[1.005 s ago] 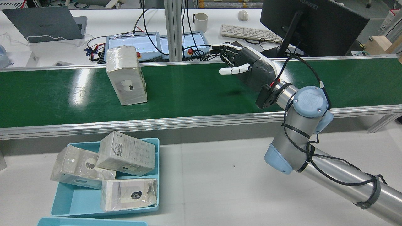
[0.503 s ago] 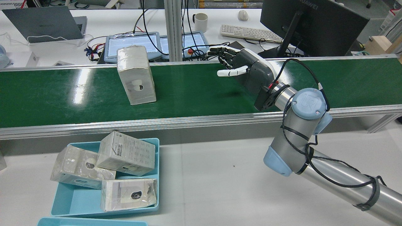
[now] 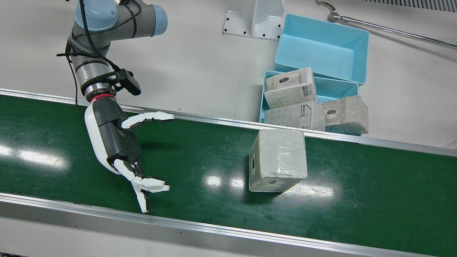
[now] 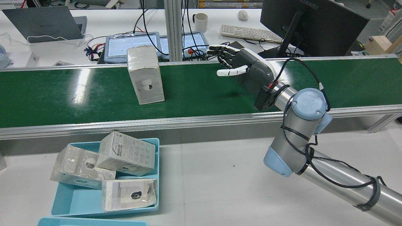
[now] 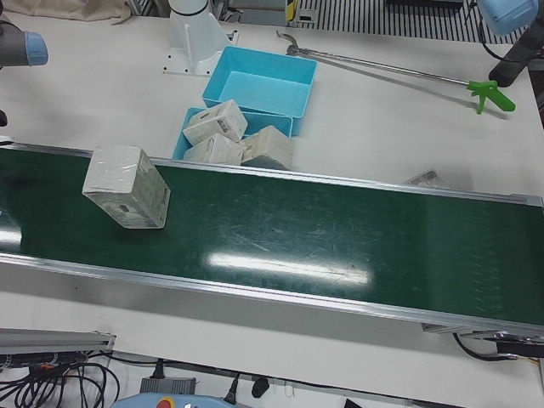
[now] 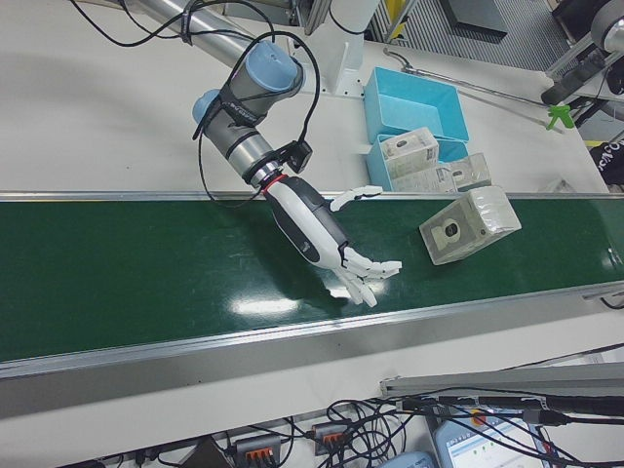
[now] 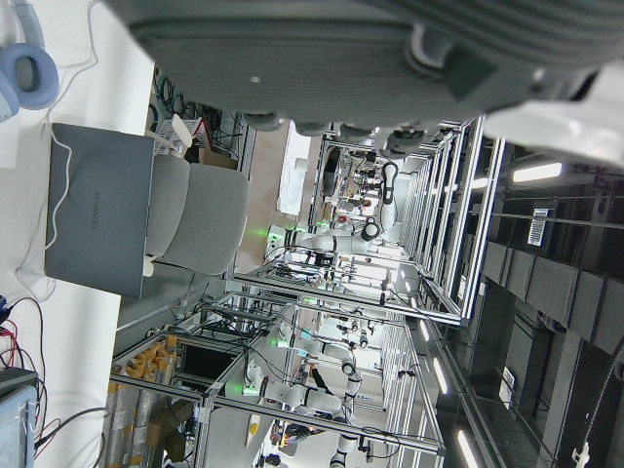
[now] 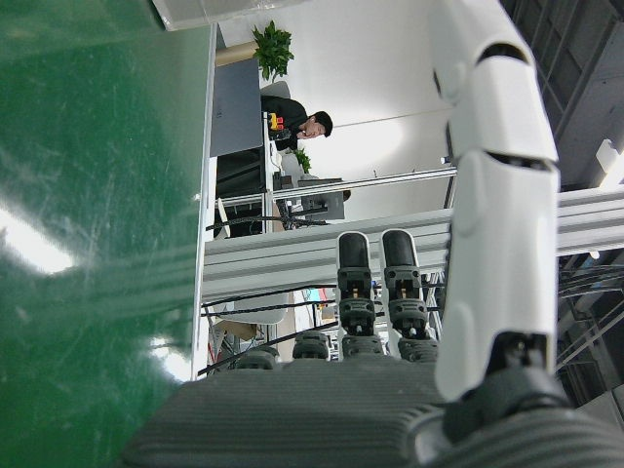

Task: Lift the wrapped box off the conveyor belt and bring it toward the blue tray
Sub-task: 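Move the right hand toward the wrapped box on the belt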

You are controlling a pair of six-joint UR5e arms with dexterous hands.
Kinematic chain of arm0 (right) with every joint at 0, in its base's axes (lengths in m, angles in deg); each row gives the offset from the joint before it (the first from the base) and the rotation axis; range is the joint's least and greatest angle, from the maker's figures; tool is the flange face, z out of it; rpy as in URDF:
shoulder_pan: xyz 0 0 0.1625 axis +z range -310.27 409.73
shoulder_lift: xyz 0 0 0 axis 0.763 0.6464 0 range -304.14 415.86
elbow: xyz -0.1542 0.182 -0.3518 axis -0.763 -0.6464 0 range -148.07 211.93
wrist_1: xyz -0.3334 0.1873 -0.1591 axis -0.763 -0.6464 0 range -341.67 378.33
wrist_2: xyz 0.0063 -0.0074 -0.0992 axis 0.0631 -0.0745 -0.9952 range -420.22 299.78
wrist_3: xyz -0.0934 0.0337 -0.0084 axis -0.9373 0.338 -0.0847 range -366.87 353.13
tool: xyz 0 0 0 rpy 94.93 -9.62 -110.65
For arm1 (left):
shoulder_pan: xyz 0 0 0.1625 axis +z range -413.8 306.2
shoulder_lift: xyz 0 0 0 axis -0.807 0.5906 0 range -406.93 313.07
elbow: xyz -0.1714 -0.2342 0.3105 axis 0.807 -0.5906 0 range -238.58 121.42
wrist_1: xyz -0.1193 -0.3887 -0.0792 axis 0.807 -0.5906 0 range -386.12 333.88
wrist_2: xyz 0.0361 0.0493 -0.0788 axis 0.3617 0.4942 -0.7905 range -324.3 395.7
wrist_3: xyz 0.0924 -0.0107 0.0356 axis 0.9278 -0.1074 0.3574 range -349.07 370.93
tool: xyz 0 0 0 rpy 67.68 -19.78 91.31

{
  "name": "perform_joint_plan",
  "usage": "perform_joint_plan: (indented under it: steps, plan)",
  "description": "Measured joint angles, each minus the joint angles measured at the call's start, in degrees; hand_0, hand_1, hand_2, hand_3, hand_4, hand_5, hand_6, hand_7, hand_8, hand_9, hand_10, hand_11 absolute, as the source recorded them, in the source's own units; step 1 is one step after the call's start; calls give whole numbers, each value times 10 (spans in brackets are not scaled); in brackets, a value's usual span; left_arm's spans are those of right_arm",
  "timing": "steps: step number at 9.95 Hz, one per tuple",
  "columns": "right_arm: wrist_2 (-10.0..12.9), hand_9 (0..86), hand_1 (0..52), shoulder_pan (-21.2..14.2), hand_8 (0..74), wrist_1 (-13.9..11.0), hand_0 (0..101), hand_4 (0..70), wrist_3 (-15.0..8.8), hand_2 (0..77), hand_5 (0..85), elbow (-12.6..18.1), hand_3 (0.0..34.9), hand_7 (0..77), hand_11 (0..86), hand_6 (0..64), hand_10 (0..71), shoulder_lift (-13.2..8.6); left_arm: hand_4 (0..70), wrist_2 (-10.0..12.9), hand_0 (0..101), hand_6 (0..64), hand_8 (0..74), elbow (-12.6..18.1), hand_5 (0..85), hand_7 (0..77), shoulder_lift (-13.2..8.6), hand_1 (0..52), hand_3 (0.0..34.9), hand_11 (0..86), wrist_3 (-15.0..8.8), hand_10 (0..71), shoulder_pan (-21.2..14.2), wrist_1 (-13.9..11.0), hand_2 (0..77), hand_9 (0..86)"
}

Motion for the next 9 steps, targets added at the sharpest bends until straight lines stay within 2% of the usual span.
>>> perform_joint_plan:
  steps: [3,5,6,9]
  plan:
    - [0,38,158,-4,11,8,480,175,-1,180,213,-4,25,229,16,76,0,0,0,0,0,0,5,0,5,5,0,0,0,5,0,0,0,0,5,0]
    - [1,38,158,-8,5,46,480,158,-2,164,196,-14,25,224,16,76,5,3,0,0,0,0,5,0,5,5,0,0,0,0,0,0,0,0,11,0]
    - [1,44,142,-9,11,59,477,180,-2,180,207,-19,18,235,44,82,22,4,0,0,0,0,5,0,11,5,0,0,0,0,0,0,0,0,11,0]
    - [0,54,142,-8,5,61,477,191,-3,185,218,-17,15,251,27,87,5,4,0,0,0,0,5,0,5,5,0,0,0,0,0,0,0,0,5,0]
